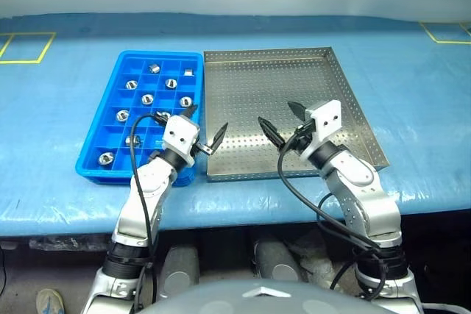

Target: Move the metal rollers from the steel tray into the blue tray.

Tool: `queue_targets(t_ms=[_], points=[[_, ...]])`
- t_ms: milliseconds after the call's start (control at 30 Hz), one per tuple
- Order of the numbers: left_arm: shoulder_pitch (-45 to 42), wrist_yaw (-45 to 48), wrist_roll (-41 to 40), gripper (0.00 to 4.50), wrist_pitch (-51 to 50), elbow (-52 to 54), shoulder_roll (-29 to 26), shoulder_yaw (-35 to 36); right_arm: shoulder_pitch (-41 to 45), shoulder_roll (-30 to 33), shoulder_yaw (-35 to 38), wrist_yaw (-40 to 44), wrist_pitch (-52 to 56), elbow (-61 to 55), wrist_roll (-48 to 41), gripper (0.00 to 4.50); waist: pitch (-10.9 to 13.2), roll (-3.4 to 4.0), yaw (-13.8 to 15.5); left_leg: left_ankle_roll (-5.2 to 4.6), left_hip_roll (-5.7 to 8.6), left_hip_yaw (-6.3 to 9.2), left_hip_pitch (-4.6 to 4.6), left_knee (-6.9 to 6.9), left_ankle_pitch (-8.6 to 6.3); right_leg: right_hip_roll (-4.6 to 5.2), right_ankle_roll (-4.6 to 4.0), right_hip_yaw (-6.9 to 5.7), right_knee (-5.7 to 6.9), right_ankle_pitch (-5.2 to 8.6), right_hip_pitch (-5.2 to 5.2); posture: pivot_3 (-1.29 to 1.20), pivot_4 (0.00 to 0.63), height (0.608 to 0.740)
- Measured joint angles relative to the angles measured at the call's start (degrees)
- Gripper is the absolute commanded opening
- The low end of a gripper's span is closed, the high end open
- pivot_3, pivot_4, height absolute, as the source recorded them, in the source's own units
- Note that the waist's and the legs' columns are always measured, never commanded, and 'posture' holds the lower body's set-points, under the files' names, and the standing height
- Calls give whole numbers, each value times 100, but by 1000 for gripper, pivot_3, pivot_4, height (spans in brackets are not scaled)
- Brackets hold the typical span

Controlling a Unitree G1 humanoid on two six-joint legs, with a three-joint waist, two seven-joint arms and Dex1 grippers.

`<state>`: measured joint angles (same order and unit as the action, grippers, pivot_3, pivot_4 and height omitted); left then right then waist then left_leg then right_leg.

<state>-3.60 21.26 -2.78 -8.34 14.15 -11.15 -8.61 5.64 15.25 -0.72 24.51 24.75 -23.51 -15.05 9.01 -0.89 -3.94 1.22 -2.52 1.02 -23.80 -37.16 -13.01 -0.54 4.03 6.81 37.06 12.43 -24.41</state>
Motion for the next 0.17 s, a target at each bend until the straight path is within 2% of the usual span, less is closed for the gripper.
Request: queue_targets(t_ms=[167], points=[[42, -2, 0, 4500, 29, 0, 3, -3, -23, 45, -17, 151, -107, 4, -35, 4423, 0, 0, 2, 0, 0, 0, 0, -3, 0, 0, -1, 0, 1, 0, 1, -34, 150, 740]])
